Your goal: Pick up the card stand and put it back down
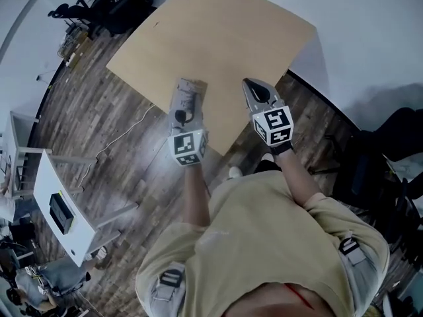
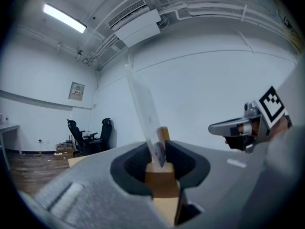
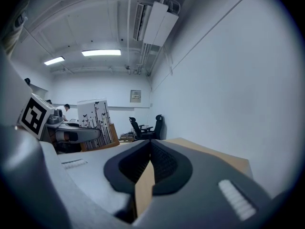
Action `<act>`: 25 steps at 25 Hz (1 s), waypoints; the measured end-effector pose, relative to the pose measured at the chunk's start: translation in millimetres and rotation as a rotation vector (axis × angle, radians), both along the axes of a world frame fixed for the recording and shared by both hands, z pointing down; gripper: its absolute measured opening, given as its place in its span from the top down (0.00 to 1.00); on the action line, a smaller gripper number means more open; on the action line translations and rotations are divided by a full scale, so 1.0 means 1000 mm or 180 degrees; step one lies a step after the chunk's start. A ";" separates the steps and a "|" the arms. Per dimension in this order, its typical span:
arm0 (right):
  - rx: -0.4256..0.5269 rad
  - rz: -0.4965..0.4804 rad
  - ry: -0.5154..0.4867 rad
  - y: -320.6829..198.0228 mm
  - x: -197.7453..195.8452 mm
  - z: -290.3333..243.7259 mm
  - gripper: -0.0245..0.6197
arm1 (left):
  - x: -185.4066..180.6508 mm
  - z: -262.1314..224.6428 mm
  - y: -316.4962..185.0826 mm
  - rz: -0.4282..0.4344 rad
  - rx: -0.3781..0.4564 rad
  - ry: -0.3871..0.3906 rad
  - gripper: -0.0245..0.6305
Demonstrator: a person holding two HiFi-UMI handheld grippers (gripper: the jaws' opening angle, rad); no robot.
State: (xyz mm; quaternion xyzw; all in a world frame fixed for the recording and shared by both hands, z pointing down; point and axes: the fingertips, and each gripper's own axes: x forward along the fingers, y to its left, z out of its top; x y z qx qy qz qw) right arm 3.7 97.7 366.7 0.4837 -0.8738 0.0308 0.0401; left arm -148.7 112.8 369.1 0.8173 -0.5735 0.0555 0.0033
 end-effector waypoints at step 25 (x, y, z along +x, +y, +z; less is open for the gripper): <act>-0.0162 0.0408 -0.0109 -0.087 0.242 0.021 0.96 | 0.255 0.030 -0.108 0.0455 -0.0274 0.0123 0.82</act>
